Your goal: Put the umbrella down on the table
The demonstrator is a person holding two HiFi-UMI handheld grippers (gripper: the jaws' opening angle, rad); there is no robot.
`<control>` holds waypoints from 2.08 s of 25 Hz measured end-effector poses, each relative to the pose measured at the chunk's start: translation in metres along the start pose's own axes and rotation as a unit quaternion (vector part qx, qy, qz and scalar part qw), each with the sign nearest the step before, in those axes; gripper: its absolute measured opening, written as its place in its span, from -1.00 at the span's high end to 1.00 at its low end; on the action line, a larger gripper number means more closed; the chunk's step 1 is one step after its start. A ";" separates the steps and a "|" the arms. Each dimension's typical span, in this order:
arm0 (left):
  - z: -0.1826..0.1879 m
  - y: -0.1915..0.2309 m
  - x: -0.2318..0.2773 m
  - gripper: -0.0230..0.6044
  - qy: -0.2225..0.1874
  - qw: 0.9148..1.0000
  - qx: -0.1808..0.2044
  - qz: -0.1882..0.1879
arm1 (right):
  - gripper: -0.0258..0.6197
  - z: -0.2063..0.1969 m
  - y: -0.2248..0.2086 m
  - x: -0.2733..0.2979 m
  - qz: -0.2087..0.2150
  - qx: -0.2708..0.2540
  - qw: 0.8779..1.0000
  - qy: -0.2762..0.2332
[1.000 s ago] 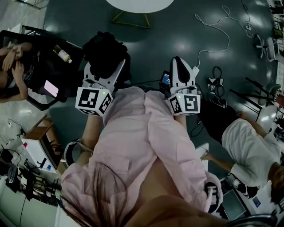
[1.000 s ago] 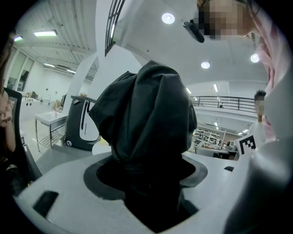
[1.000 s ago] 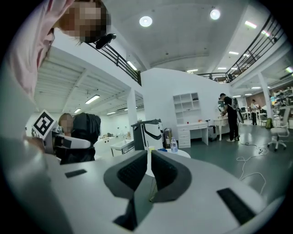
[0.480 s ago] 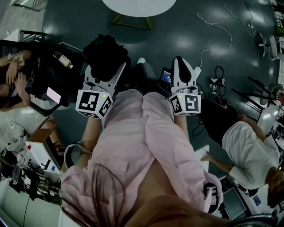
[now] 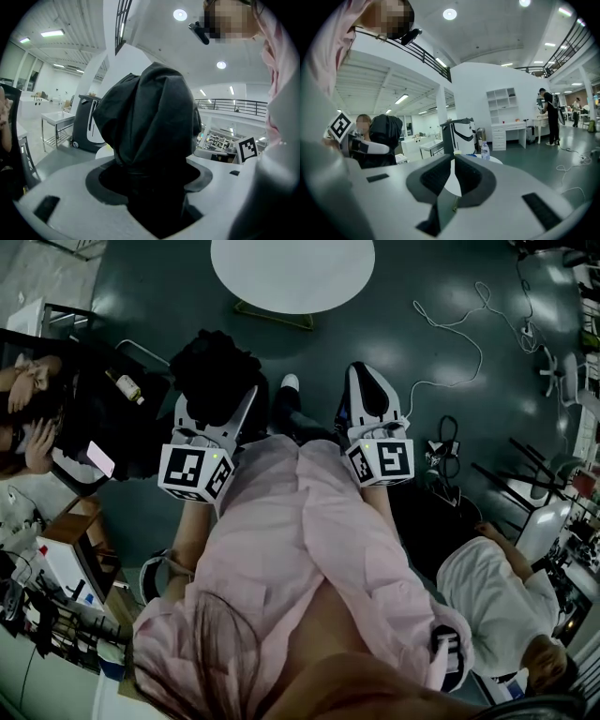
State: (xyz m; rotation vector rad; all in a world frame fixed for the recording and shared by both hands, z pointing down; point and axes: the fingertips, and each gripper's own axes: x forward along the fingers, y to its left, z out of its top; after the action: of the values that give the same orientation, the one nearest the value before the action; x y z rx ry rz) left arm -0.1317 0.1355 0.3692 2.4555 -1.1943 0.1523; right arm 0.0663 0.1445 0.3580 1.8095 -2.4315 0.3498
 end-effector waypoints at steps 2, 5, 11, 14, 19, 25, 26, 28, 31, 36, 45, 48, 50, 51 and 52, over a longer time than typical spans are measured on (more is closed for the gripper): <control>0.005 -0.003 0.018 -0.09 -0.012 1.000 -0.002 0.008 | 0.79 0.004 -0.017 0.010 0.009 -0.003 1.000 -0.002; 0.013 -0.005 0.039 -0.09 -0.026 0.999 -0.006 0.020 | 0.79 0.012 -0.038 0.025 0.019 -0.010 1.000 -0.006; 0.021 -0.012 0.067 -0.09 -0.032 0.999 -0.007 0.032 | 0.79 0.018 -0.067 0.037 0.030 -0.006 1.000 -0.006; 0.022 -0.018 0.077 -0.09 -0.031 0.999 -0.009 0.032 | 0.79 0.017 -0.082 0.037 0.021 0.000 1.000 -0.006; 0.025 -0.019 0.090 -0.09 -0.026 0.999 -0.010 0.029 | 0.79 0.017 -0.102 0.040 0.007 0.016 1.000 -0.009; 0.031 -0.007 0.108 -0.09 -0.020 0.999 -0.012 0.035 | 0.79 0.019 -0.117 0.054 0.001 0.030 1.000 -0.006; 0.031 -0.004 0.113 -0.09 -0.014 0.999 -0.016 0.034 | 0.79 0.020 -0.120 0.057 -0.002 0.032 0.999 -0.005; 0.033 0.002 0.125 -0.09 0.000 0.999 -0.022 0.030 | 0.79 0.023 -0.128 0.063 -0.009 0.035 0.999 -0.003; 0.042 0.010 0.141 -0.09 0.007 1.000 -0.010 0.023 | 0.79 0.028 -0.137 0.071 -0.022 0.042 0.999 -0.008; 0.063 0.031 0.179 -0.09 0.011 1.000 0.000 0.016 | 0.79 0.036 -0.157 0.104 -0.047 0.060 0.997 -0.007; 0.085 0.086 0.211 -0.09 0.019 1.000 -0.014 0.007 | 0.79 0.059 -0.150 0.166 -0.061 0.047 0.997 -0.005; 0.094 0.102 0.221 -0.09 0.026 1.000 -0.005 -0.004 | 0.79 0.062 -0.148 0.187 -0.068 0.044 0.997 0.001; 0.096 0.114 0.226 -0.09 0.033 0.999 0.003 -0.010 | 0.79 0.063 -0.145 0.200 -0.073 0.041 0.996 0.005; 0.097 0.121 0.227 -0.09 0.037 0.999 0.004 -0.012 | 0.79 0.063 -0.142 0.206 -0.075 0.037 0.996 0.008; 0.097 0.127 0.229 -0.09 0.040 0.999 0.005 -0.014 | 0.79 0.063 -0.140 0.212 -0.076 0.034 0.996 0.010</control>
State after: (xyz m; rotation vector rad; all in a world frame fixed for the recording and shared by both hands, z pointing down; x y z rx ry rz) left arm -0.0936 -0.1406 0.3808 2.4494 -1.1287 0.2481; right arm 0.1417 -0.1062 0.3591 1.9934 -2.2765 0.4399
